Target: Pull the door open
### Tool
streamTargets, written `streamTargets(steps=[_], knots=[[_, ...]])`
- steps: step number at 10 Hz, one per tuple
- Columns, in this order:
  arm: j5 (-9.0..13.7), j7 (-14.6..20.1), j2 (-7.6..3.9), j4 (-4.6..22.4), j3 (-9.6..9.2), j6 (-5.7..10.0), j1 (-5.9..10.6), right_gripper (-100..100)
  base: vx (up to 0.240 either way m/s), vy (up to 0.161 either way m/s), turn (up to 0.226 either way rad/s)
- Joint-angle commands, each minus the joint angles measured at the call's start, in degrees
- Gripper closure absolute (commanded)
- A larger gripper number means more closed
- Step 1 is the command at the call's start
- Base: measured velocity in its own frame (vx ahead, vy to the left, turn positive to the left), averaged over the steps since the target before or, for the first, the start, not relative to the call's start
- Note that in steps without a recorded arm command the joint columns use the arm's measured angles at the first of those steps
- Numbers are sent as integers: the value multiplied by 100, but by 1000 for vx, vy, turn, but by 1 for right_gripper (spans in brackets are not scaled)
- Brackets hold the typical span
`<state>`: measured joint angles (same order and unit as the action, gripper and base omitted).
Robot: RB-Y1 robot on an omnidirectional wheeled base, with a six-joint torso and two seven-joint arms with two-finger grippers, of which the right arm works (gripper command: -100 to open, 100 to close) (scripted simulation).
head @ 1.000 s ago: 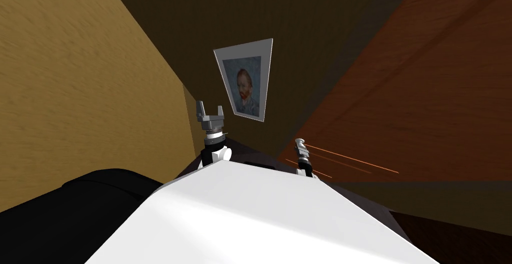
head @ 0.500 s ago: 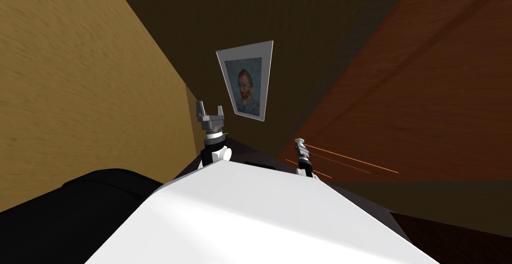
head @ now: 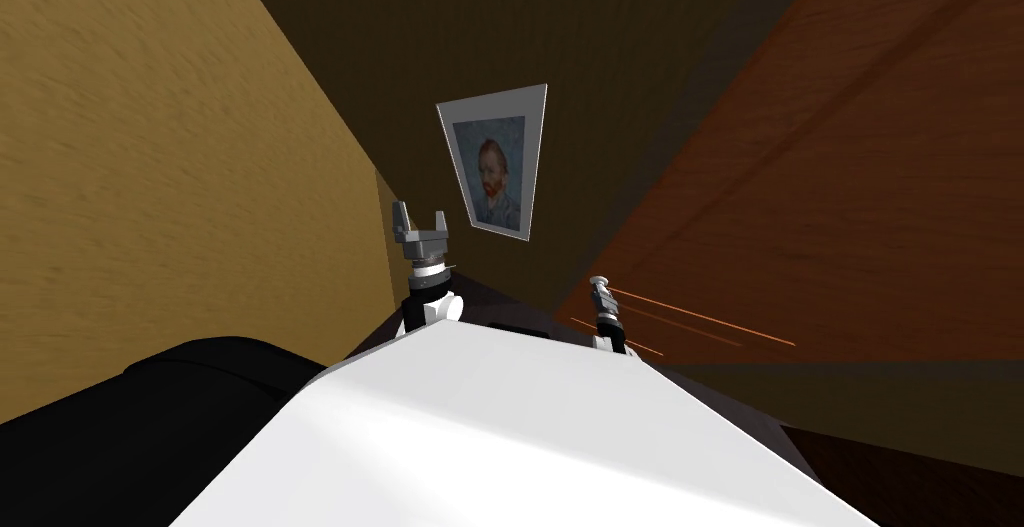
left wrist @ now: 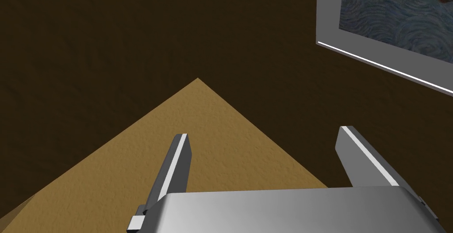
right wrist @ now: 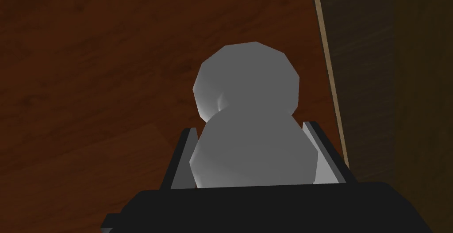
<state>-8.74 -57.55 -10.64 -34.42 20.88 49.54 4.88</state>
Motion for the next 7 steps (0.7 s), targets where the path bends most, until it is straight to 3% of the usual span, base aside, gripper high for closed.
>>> streamTargets(steps=[1, 7], knots=[[22, 176, 23, 10, -34, 2, -3, 100, -18, -7, 10], [220, 1048, -20, 31, -178, 8, 8, 100, -24, -6, 23]])
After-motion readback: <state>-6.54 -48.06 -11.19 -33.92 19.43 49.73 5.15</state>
